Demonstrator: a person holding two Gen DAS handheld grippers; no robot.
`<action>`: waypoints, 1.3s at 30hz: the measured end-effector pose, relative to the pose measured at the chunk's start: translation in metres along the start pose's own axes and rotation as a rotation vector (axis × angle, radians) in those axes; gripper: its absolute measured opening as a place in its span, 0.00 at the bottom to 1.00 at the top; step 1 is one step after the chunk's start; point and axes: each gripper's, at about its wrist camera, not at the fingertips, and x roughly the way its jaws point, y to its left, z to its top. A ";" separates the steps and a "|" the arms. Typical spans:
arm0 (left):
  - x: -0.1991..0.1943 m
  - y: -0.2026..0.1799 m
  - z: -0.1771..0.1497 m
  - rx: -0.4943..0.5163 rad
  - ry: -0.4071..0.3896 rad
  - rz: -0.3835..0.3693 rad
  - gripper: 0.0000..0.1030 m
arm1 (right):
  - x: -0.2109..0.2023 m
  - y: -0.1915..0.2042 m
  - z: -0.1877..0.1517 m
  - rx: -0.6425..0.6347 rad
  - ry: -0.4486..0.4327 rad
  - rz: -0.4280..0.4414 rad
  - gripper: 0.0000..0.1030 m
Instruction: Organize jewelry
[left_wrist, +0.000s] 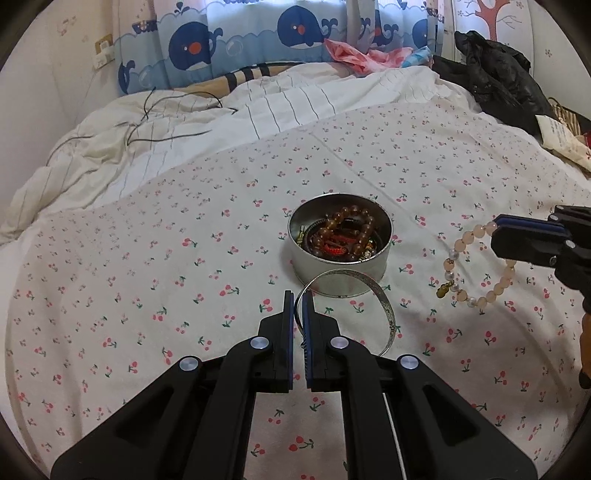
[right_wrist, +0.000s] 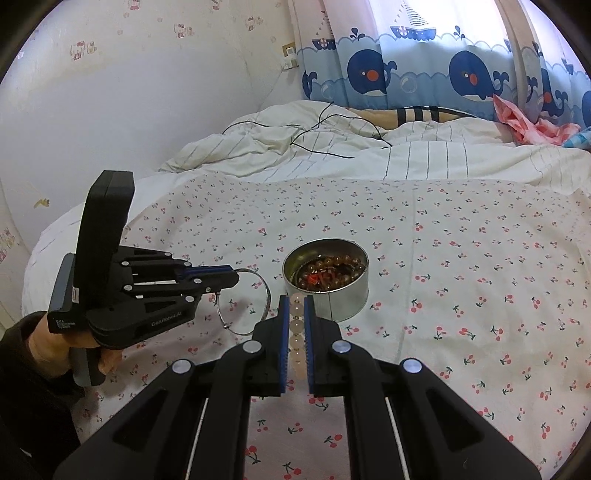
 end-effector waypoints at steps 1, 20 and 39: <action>-0.001 0.000 0.000 0.001 -0.003 0.001 0.04 | 0.000 -0.001 0.001 0.004 -0.002 0.007 0.08; 0.008 0.006 -0.003 -0.053 0.044 -0.055 0.04 | 0.032 -0.021 -0.015 0.056 0.160 -0.048 0.08; 0.051 0.024 -0.021 -0.137 0.190 -0.011 0.09 | 0.061 -0.037 -0.036 0.065 0.284 -0.209 0.60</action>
